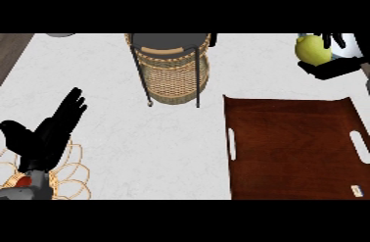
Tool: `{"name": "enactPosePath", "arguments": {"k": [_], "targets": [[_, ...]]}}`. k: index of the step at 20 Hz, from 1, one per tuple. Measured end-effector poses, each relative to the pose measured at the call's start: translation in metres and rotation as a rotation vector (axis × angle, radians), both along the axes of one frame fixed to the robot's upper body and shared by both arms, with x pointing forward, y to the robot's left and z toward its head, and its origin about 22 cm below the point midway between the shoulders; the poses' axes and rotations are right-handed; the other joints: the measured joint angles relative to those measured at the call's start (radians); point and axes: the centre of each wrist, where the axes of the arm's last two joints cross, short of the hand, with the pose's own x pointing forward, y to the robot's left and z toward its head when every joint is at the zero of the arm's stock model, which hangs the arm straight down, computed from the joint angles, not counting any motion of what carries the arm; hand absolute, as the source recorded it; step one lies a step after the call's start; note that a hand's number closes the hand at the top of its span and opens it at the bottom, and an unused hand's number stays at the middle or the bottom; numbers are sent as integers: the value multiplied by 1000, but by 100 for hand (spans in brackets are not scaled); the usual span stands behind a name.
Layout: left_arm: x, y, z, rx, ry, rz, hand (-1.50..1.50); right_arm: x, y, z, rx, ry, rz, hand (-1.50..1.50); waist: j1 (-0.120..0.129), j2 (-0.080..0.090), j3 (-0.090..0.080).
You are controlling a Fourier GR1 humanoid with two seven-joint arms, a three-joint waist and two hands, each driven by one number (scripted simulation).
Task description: Pick the lemon from the tray and place it in the tiered basket
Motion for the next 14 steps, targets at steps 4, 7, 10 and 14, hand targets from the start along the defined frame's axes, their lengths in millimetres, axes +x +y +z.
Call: {"name": "enactPosePath", "arguments": {"k": [4, 7, 10, 14], "targets": [[0, -1, -1, -2, -1, 2, 0, -7, 38, 33, 10, 14, 63, 150, 0, 1, 0], [0, 2, -2, 1, 2, 2, 0, -14, 74, 47, 22, 21, 101, 150, 4, 3, 0], [0, 0, -2, -1, -1, -10, 0, -22, 107, 65, 24, 24, 118, 150, 9, 5, 1], [5, -2, -2, 1, 2, -11, 0, -30, 155, 81, 28, 47, 128, 150, 14, 7, 1]]}}
